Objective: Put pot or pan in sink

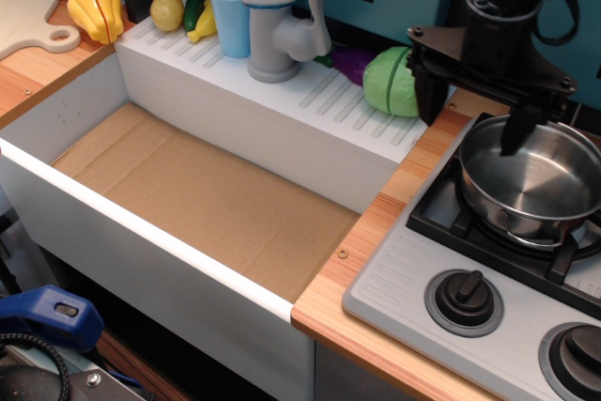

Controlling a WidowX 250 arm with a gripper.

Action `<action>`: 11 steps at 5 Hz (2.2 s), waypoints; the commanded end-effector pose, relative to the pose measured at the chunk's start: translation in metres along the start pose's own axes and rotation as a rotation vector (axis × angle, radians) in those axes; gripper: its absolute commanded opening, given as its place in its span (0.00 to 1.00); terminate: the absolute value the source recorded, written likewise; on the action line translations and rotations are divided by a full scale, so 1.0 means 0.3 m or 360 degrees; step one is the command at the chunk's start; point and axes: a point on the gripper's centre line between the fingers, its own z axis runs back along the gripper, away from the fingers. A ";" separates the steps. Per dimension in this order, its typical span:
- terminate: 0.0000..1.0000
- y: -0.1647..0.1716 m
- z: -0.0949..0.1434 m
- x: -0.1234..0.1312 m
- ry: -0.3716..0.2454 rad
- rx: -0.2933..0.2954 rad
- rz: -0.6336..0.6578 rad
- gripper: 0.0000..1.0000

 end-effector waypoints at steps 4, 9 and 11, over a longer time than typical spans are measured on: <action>0.00 -0.024 -0.050 0.027 -0.0094 -0.0090 0.0066 0.00; 0.00 0.285 0.049 -0.122 0.0032 0.0188 0.0070 0.00; 0.00 0.416 -0.007 -0.204 0.0016 0.0232 0.0090 0.00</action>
